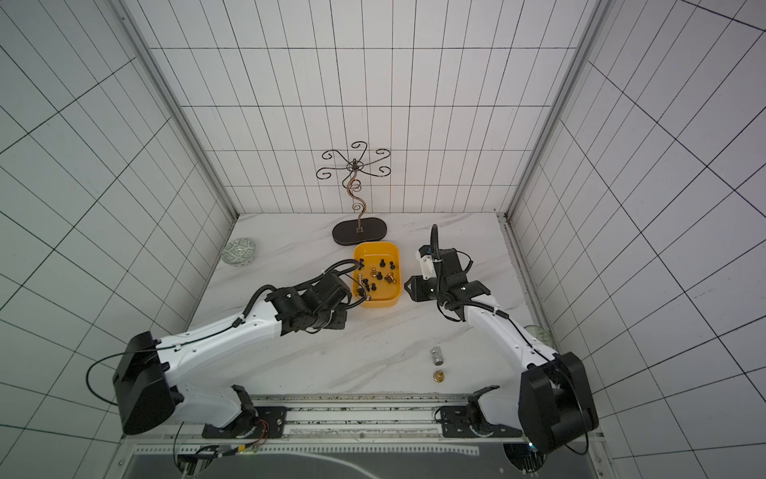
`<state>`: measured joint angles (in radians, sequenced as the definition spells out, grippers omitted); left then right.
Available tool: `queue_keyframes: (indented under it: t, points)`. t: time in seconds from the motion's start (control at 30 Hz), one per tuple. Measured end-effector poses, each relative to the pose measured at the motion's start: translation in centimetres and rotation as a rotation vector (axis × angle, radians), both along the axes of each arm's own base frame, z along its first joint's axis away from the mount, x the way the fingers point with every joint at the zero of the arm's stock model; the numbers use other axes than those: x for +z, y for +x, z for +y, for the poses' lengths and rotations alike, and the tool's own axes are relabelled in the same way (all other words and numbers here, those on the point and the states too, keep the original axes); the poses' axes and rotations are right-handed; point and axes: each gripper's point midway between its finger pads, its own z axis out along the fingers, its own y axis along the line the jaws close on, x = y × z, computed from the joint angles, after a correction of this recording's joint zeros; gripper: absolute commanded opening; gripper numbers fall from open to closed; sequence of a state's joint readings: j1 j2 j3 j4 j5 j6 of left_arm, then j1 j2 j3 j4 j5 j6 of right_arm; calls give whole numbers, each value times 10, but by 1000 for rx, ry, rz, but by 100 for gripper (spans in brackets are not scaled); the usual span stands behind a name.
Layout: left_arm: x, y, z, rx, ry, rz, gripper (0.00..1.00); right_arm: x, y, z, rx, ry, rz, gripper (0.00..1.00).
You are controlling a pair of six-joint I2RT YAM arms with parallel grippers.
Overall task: Put the chess pieces into the storage box
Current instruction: Pick up the chess piece at the center of the board, then place the chess piece in the storage box.
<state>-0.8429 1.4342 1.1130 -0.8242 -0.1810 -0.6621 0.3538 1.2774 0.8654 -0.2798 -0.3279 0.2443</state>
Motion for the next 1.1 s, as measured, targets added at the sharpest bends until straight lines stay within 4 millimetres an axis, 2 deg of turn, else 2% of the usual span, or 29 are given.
queue_keyframes:
  t: [0.2, 0.33, 0.47, 0.63, 0.8, 0.93, 1.1]
  points:
    - [23, 57, -38, -43, -28, -94, 22, 3, -3, -5, -14, -1, -10, 39]
    - [26, 92, -56, -67, -34, -130, 23, 10, -6, -10, -29, -5, -26, 39]
    - [16, 124, -60, -62, -25, -132, 23, 16, -9, -15, -44, -5, -40, 40]
    - [-1, 158, -68, -72, -7, -126, 25, 14, -14, -20, -54, -14, -28, 40]
    - [-23, 178, -79, -90, -1, -102, 25, 13, -18, -23, -62, -19, -25, 39]
    - [-39, 195, -79, -88, -5, -78, 26, 12, -20, -25, -68, -22, -23, 40]
    - [-49, 211, -78, -90, -8, -70, 30, 8, -22, -27, -77, -24, -13, 39]
